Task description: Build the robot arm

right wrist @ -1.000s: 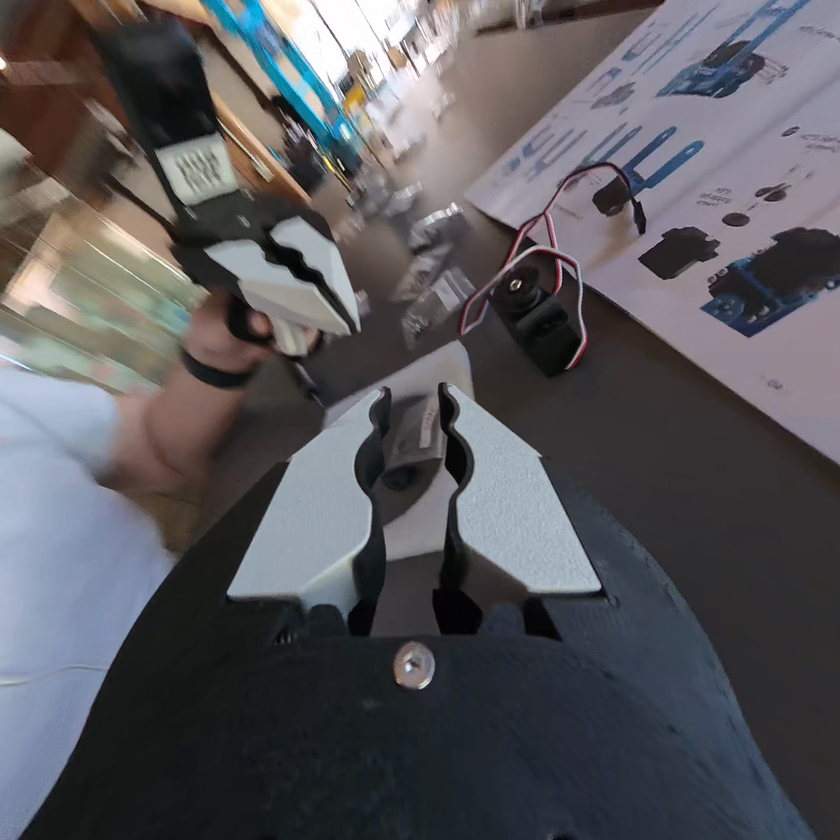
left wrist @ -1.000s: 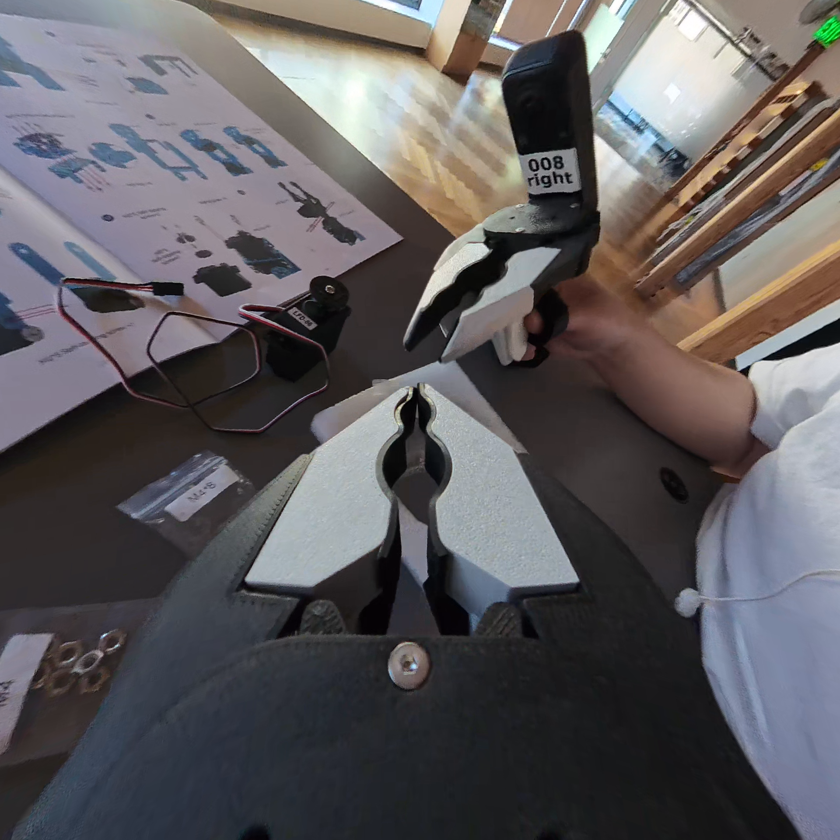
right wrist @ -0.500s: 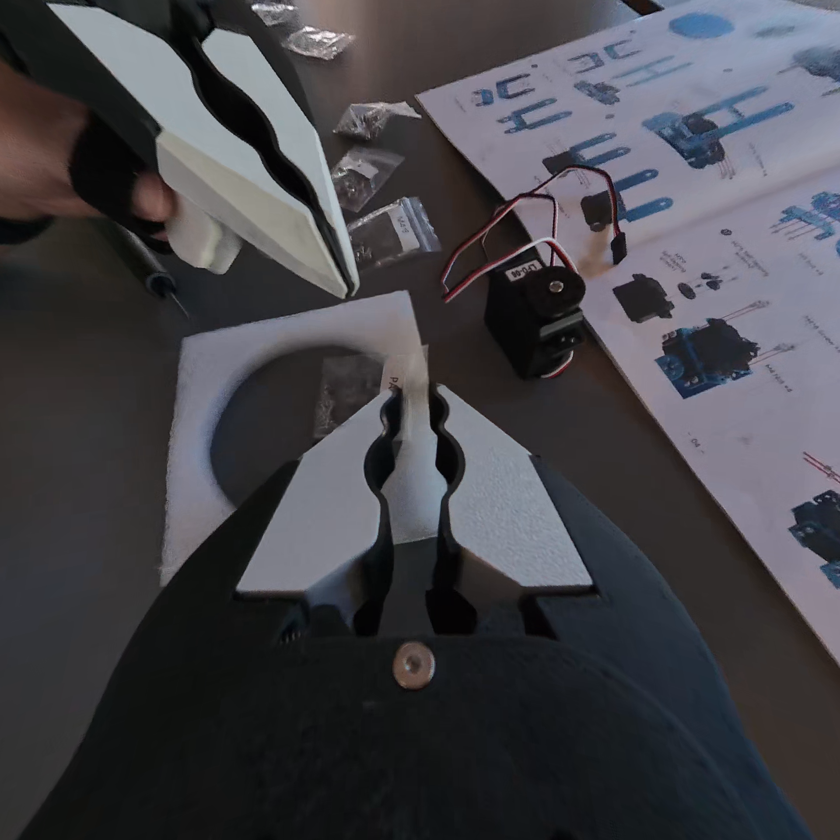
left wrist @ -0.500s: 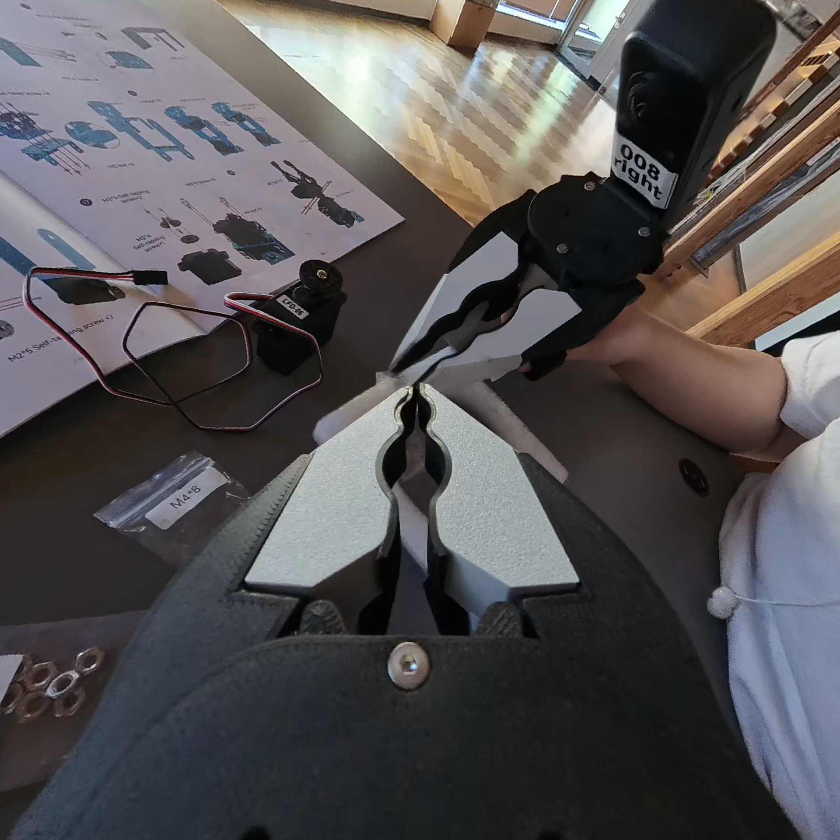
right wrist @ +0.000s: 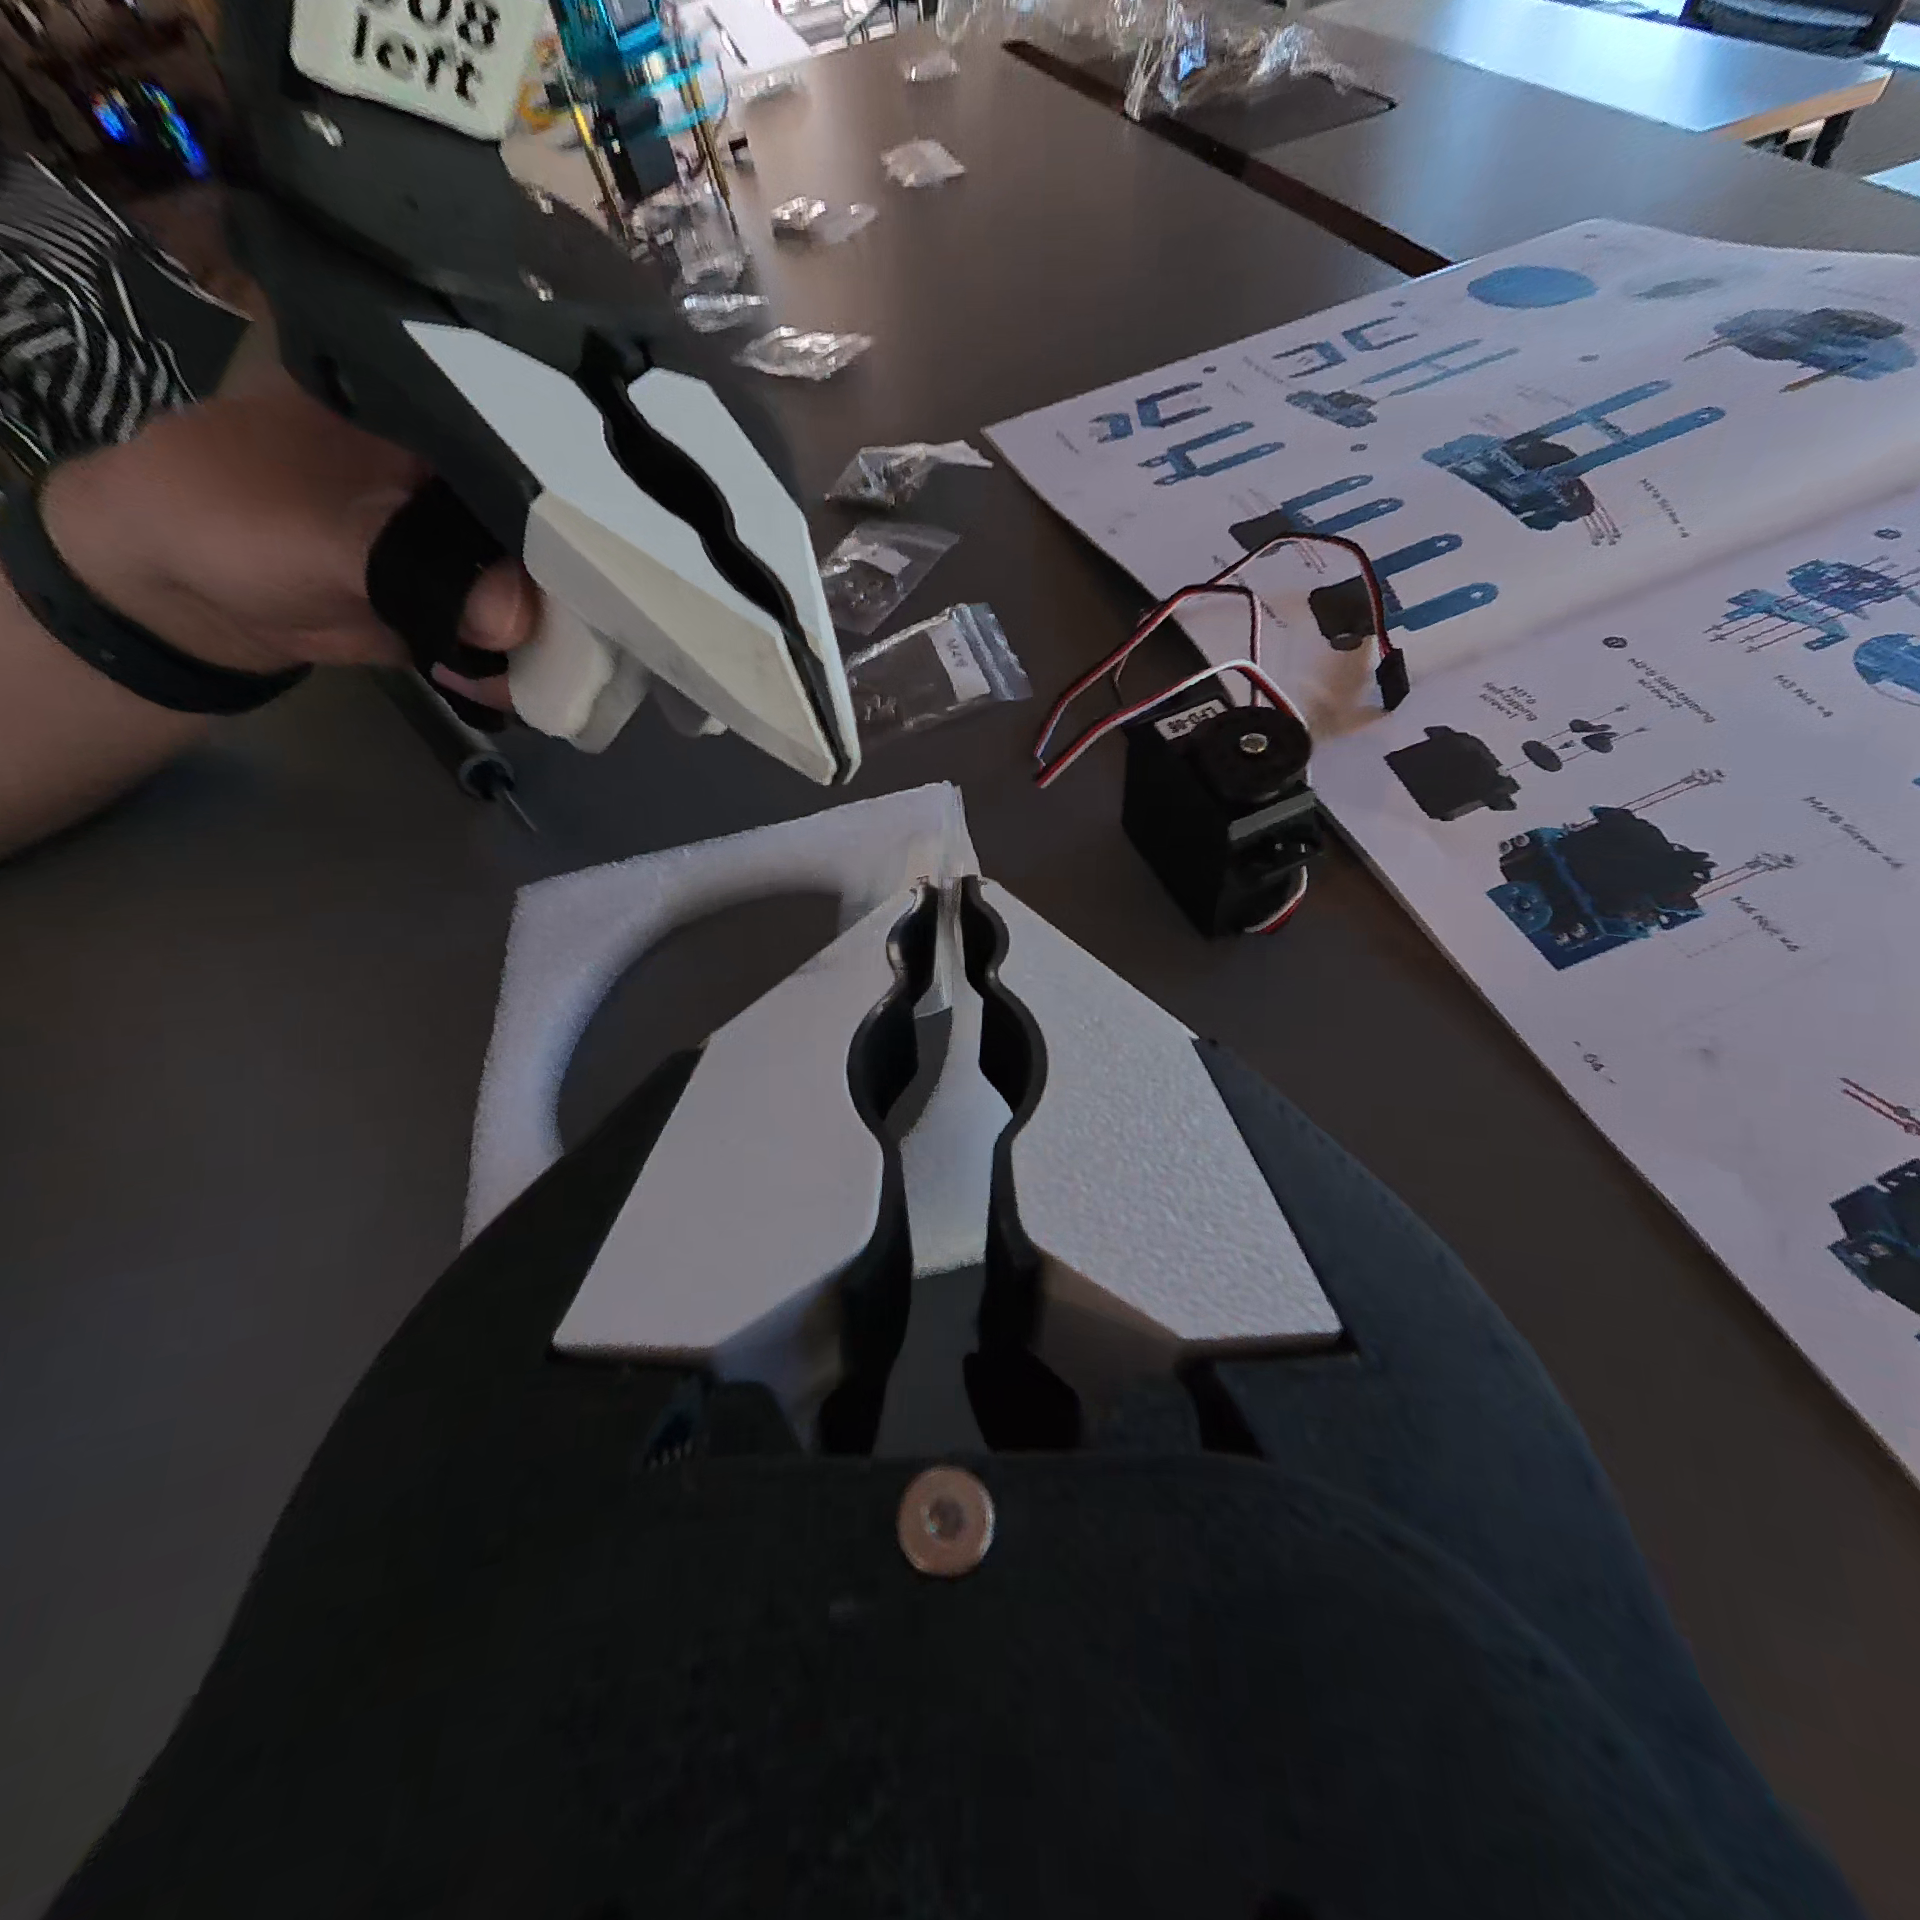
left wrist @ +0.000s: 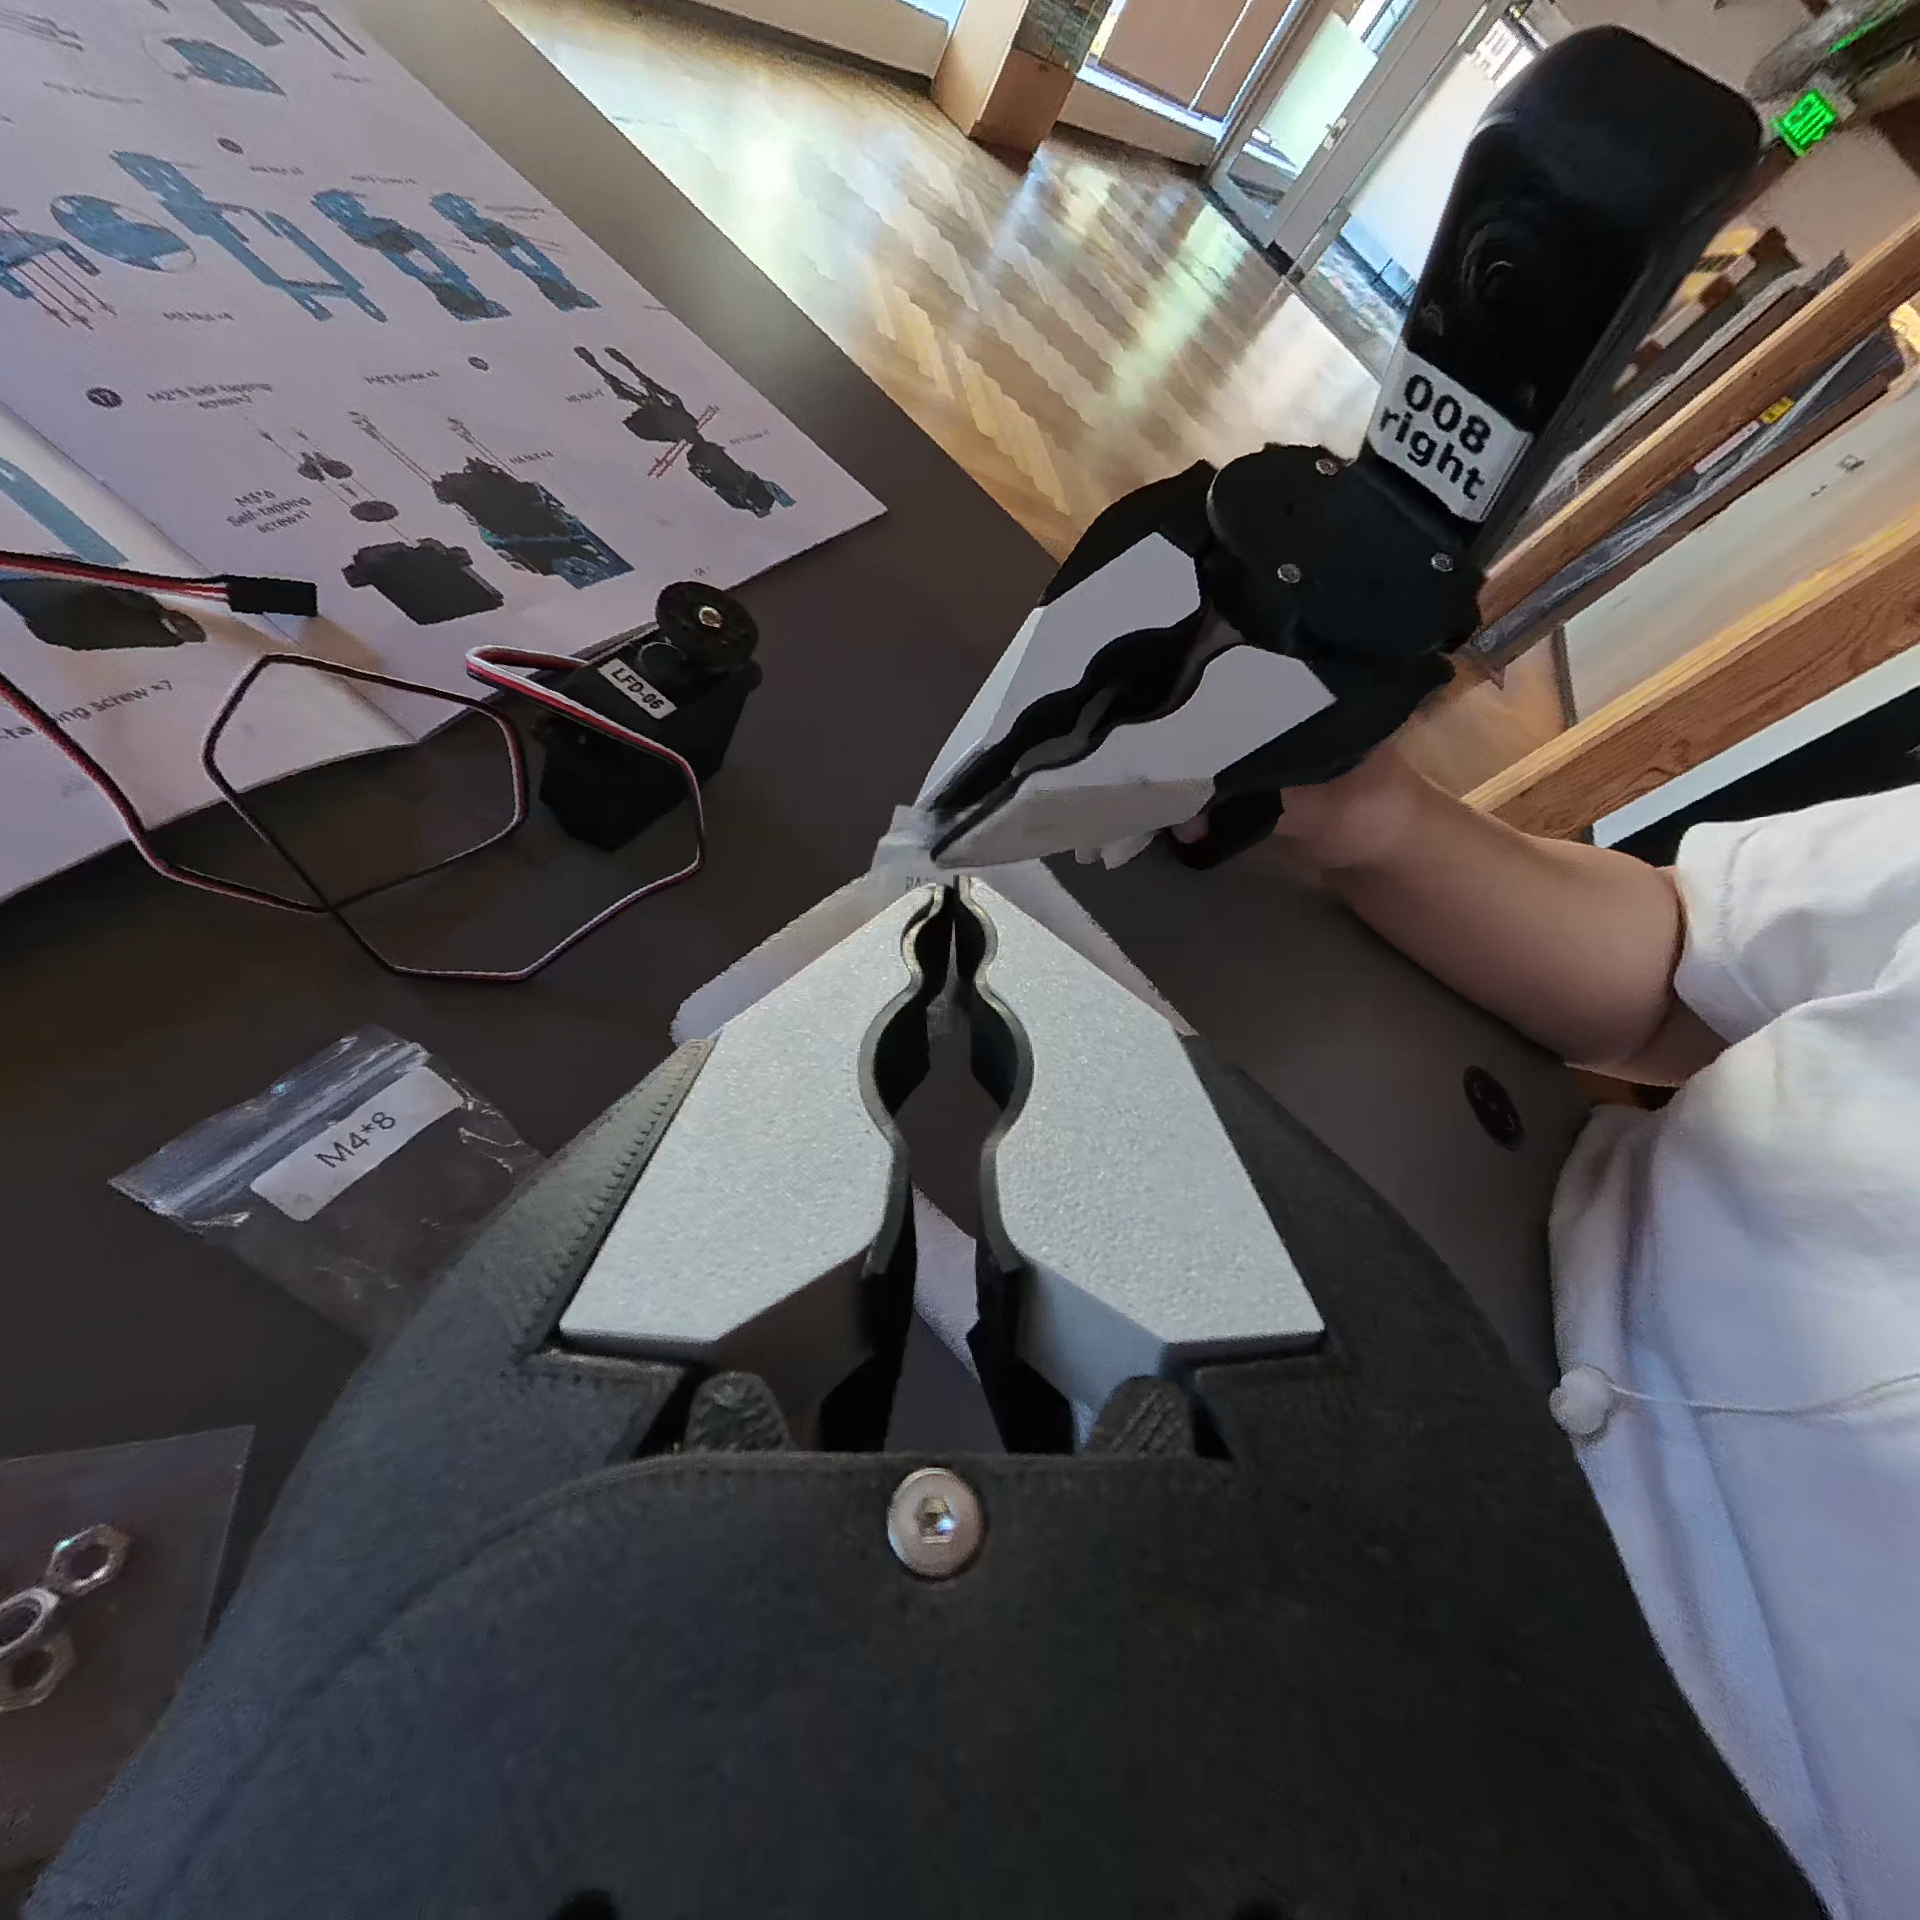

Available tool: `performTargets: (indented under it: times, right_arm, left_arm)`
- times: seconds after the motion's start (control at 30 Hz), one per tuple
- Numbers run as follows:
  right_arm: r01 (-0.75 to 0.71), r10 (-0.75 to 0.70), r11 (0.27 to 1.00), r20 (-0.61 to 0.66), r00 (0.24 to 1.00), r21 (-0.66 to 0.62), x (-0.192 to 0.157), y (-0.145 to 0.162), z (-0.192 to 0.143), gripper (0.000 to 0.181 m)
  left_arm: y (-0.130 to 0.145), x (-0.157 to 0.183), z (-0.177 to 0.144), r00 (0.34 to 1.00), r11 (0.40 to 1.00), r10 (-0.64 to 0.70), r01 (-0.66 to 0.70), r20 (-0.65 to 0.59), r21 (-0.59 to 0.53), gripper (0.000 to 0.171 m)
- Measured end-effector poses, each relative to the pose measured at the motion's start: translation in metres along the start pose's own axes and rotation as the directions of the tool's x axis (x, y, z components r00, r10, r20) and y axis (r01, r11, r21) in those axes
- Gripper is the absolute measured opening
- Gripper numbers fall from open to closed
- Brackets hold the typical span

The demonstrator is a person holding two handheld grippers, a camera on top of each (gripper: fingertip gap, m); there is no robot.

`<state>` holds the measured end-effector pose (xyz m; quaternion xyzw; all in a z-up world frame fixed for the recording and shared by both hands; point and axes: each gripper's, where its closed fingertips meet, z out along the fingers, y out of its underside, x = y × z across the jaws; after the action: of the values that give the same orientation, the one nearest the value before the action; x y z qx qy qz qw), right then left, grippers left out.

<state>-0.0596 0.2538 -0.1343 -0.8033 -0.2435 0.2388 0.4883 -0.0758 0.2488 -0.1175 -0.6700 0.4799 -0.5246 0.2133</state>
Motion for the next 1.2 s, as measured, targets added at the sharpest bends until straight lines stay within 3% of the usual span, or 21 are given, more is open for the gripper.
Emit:
performTargets:
  times: [0.2,0.4,0.47,0.57,0.77,0.97,1.1,1.2]
  right_arm:
    - [-0.109,0.101,0.988,0.083,0.991,0.111,-0.001,-0.016,-0.010,0.001]
    - [-0.213,0.174,0.951,0.182,0.968,0.223,-0.014,-0.037,-0.018,0.001]
    - [-0.197,0.162,0.952,0.158,0.974,0.235,-0.017,-0.039,-0.016,0.001]
    - [-0.098,0.081,0.961,0.074,0.994,0.257,-0.024,-0.045,-0.011,0.001]
    - [0.147,-0.111,0.969,-0.180,0.977,0.200,-0.020,-0.046,-0.006,0.001]
    - [0.413,-0.355,0.907,-0.390,0.850,0.076,-0.017,-0.050,-0.007,0.001]
    - [0.543,-0.490,0.839,-0.466,0.737,-0.025,-0.019,-0.050,-0.002,0.001]
    - [0.568,-0.508,0.823,-0.483,0.713,-0.028,-0.020,-0.052,-0.001,0.001]
  left_arm:
    - [-0.007,0.003,-0.004,0.998,0.998,-0.050,0.052,-0.045,0.042,0.000]
    - [-0.028,0.041,-0.017,0.952,0.981,-0.115,0.153,-0.284,0.116,0.000]
    - [-0.030,0.043,-0.018,0.945,0.977,-0.134,0.177,-0.299,0.121,0.000]
    - [-0.033,0.034,-0.014,0.956,0.965,-0.170,0.210,-0.237,0.157,0.021]
    - [-0.039,0.029,-0.016,0.945,0.935,-0.239,0.286,-0.221,0.209,0.025]
    - [-0.037,0.011,-0.017,0.956,0.924,-0.273,0.291,-0.104,0.249,0.024]
    - [-0.033,0.015,-0.011,0.950,0.919,-0.285,0.309,-0.128,0.243,0.017]
    - [-0.033,0.012,-0.014,0.942,0.905,-0.306,0.333,-0.137,0.264,0.007]
